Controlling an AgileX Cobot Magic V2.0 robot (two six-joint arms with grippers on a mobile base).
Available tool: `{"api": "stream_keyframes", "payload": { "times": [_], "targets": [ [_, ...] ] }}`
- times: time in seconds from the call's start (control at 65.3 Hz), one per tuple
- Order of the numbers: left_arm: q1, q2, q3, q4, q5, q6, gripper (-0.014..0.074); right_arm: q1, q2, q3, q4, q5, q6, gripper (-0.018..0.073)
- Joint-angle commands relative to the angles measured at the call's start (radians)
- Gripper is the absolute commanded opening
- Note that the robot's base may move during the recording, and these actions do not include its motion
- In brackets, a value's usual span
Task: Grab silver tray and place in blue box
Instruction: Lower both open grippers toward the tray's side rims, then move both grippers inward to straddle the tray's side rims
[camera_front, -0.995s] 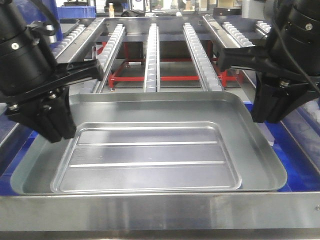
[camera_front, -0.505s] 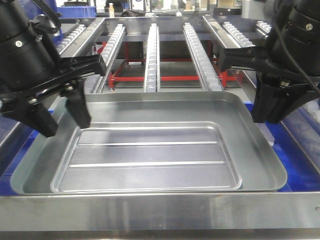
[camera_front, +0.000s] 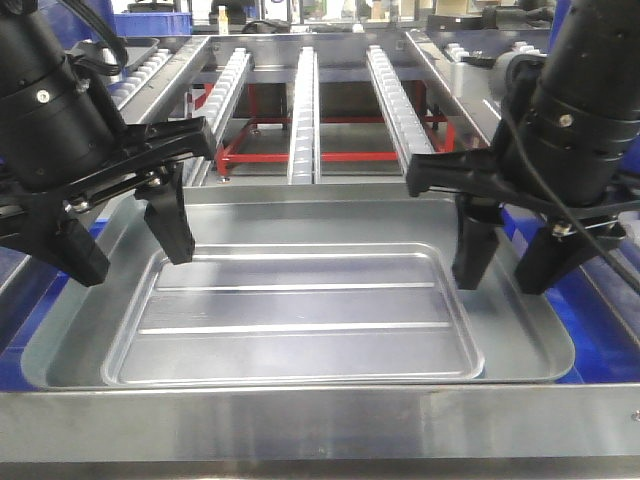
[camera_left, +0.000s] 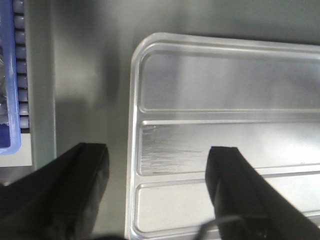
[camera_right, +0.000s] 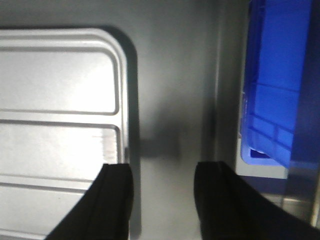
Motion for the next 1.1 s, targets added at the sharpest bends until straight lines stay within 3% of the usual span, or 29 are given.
{"api": "stream_keyframes", "payload": {
  "times": [0.0,0.26,0.566,1.087],
  "targets": [
    [0.002,-0.034,-0.029,-0.010,-0.030,0.002,0.0335,0.000,-0.036,-0.033,0.018,-0.048,-0.014,0.0417],
    [0.002,-0.034,-0.029,-0.010,-0.023,0.002,0.0326,0.001,-0.036,-0.033,0.039,-0.071,-0.014,0.0415],
    [0.002,-0.034,-0.029,-0.010,-0.020,0.002,0.0295,0.059,-0.033,-0.033,0.037,-0.092,-0.014,0.0415],
    [0.002,-0.034,-0.029,0.021,-0.014,0.002,0.0295,0.057,-0.033,-0.033,-0.024,-0.069,-0.015,0.0415]
  ]
}}
